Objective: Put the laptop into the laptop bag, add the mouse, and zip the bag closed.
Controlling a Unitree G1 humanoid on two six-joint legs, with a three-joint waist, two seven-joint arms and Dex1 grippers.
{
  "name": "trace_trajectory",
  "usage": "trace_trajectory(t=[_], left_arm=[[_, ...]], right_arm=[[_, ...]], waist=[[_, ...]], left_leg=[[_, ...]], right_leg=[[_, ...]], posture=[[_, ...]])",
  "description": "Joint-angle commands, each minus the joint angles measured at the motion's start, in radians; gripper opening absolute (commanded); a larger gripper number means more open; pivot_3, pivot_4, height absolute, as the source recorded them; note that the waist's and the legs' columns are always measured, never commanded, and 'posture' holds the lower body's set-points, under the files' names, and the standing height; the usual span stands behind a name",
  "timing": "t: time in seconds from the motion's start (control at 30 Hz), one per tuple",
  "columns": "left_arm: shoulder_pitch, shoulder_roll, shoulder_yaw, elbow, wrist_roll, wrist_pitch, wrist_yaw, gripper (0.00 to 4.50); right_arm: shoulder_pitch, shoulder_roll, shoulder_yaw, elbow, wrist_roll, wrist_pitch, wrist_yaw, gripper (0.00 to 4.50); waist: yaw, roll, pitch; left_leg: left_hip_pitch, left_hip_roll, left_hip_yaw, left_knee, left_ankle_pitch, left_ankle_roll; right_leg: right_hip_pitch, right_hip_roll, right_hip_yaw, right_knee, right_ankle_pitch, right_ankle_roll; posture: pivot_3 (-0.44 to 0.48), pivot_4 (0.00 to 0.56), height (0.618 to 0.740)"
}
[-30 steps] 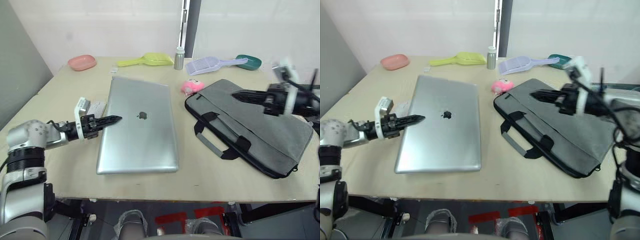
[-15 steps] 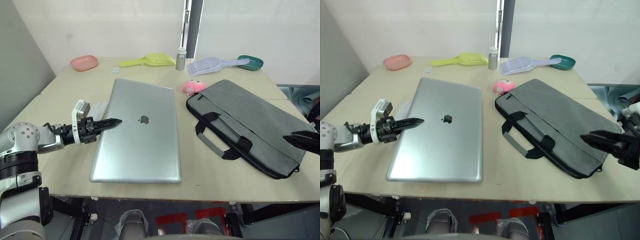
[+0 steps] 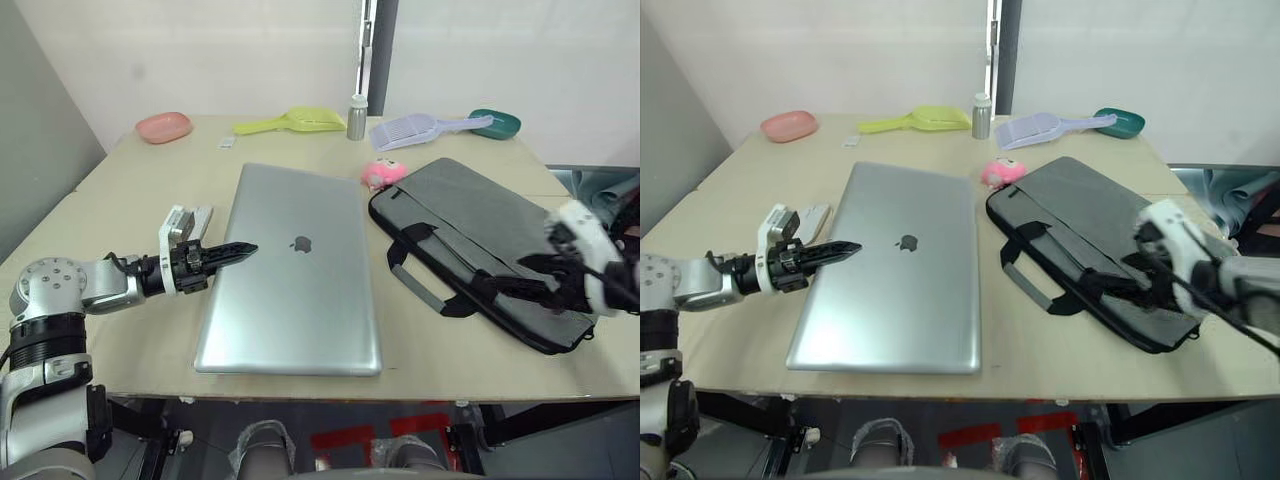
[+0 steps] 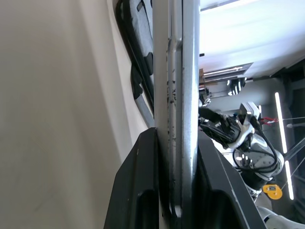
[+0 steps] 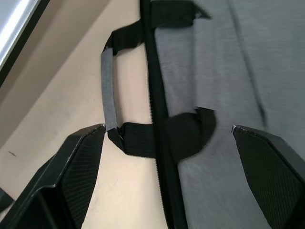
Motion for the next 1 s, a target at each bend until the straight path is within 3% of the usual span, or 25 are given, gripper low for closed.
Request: trace_trajectory(t=[0.03,0.47,0.6,0.9,0.93,1.0], left_arm=[[-0.031,-0.021,0.093,-0.048,-0.108,0.005,0.014,0.43],[0.000,-0.028,0.133,-0.057,-0.192,-0.010,0.105,0.43],[0.004,-0.022,0.133,-0.055,-0.211,-0.019,0.123,0.43],[0.013,-0.018,0.131,-0.057,-0.239,-0.037,0.144,0.43],[0.014,-0.018,0.129,-0.058,-0.242,-0.039,0.146,0.43],[0.014,-0.023,0.126,-0.056,-0.248,-0.048,0.154,0.43]], right_arm=[[-0.039,-0.009,0.140,0.058,-0.086,-0.103,-0.042,4.45],[-0.106,-0.011,0.364,0.251,-0.238,-0.332,0.008,4.45],[-0.114,-0.009,0.405,0.302,-0.288,-0.379,0.019,3.30],[-0.083,-0.015,0.418,0.323,-0.328,-0.451,0.067,0.27],[-0.078,-0.017,0.420,0.320,-0.333,-0.457,0.071,0.01],[-0.068,-0.018,0.417,0.311,-0.333,-0.458,0.079,0.01]], waist=[[0.000,0.000,0.000],[-0.004,0.000,0.000],[-0.004,0.000,0.000],[-0.005,0.000,0.000],[-0.005,0.000,0.000],[-0.004,0.000,0.000]], left_leg=[[0.000,0.000,0.000,0.000,0.000,0.000],[-0.001,0.000,0.000,0.001,0.000,0.000],[-0.001,0.000,0.000,0.001,0.000,0.000],[-0.001,0.000,0.000,0.003,0.000,0.001],[-0.001,0.000,0.000,0.003,0.000,0.001],[-0.001,0.000,0.000,0.003,0.000,0.001]], right_leg=[[0.000,0.000,0.000,-0.001,0.000,0.000],[0.000,0.000,0.000,0.000,0.001,0.001],[0.000,0.000,0.000,0.000,0.001,0.001],[0.000,0.000,0.000,0.001,0.001,0.001],[0.000,0.000,0.000,0.001,0.001,0.001],[0.001,0.000,0.000,0.001,0.001,0.001]], posture=[[0.000,0.150,0.740],[0.000,0.150,0.740],[0.000,0.150,0.740],[0.000,0.150,0.740],[0.000,0.150,0.740],[0.000,0.150,0.740]])
